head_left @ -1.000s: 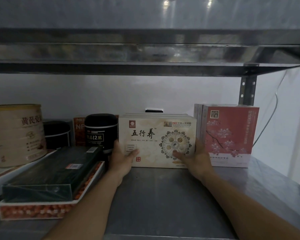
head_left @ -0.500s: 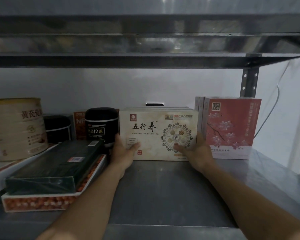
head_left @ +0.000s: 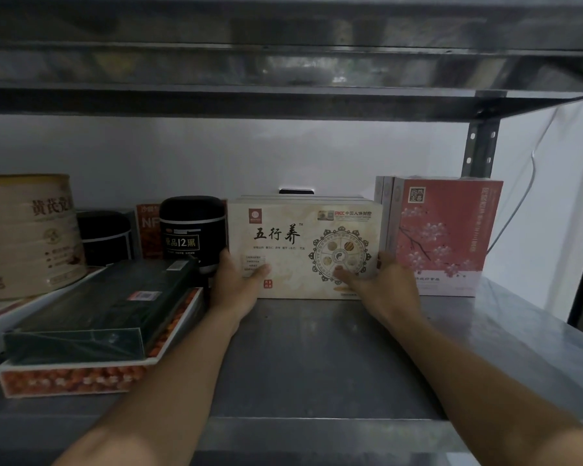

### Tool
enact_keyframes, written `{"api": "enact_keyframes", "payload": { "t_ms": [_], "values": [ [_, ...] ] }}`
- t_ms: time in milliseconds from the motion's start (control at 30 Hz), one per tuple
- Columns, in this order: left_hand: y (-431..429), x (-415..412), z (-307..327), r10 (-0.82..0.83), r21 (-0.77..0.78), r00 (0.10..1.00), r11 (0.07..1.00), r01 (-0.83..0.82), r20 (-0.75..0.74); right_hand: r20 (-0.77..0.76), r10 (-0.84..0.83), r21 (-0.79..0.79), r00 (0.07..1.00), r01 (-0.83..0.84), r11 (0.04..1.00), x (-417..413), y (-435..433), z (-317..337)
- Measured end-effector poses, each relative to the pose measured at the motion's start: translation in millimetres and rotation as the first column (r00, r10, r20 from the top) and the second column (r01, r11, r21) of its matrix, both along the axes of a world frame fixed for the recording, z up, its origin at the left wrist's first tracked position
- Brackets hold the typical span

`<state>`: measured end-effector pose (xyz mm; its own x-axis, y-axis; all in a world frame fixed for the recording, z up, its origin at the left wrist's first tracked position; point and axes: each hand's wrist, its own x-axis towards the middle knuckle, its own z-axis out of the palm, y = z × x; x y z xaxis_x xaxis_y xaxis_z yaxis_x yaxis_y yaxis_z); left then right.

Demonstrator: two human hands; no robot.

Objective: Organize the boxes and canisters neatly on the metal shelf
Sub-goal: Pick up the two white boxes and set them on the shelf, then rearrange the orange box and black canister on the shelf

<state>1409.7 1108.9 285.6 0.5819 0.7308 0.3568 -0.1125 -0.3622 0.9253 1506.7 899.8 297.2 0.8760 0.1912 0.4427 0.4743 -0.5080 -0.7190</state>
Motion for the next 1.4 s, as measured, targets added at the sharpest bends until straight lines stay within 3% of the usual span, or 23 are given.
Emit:
{"api": "enact_keyframes", "payload": {
  "t_ms": [167,333,467,567,700,1033,1233,1400],
  "values": [
    [-11.0,-13.4,3.8,0.072,0.037,0.994,0.997,-0.069,-0.08,0.115,-0.094,-0.096,0.989,0.105,0.99,-22.7,-15.4,1.0],
    [-41.1,-46.9,3.1,0.086,0.045,0.989,0.996,-0.081,-0.12,0.163,-0.019,-0.147,0.987,0.043,0.988,-49.9,-29.5,1.0],
    [-82.0,-94.7,5.5,0.065,0.083,0.985,0.995,-0.053,-0.158,0.12,0.139,0.05,0.983,-0.146,0.988,-83.1,-45.3,1.9],
    [-113.7,-140.9,3.4,0.051,0.125,0.99,0.992,-0.035,-0.128,0.115,0.308,0.261,0.944,-0.328,0.908,-126.4,-63.0,-2.3],
    [-147.3,-210.7,-9.1,0.142,0.176,0.986,0.976,-0.126,-0.087,0.101,0.437,0.344,0.894,-0.444,0.828,-185.9,-83.7,-20.3],
    [-143.1,-334.6,-48.7,0.346,0.216,0.924,0.926,-0.309,-0.162,0.059,0.65,0.246,0.758,-0.642,0.726,-269.6,-59.0,-48.7],
    [-89.7,-355.5,-38.7,0.369,0.229,0.918,0.915,-0.332,-0.144,0.051,0.659,0.175,0.75,-0.657,0.734,-291.7,-8.6,-39.6],
    [-24.5,-345.2,-29.2,0.313,0.313,0.939,0.914,-0.258,-0.14,0.067,0.548,0.096,0.834,-0.552,0.828,-291.7,56.5,-23.1]
  ]
}}
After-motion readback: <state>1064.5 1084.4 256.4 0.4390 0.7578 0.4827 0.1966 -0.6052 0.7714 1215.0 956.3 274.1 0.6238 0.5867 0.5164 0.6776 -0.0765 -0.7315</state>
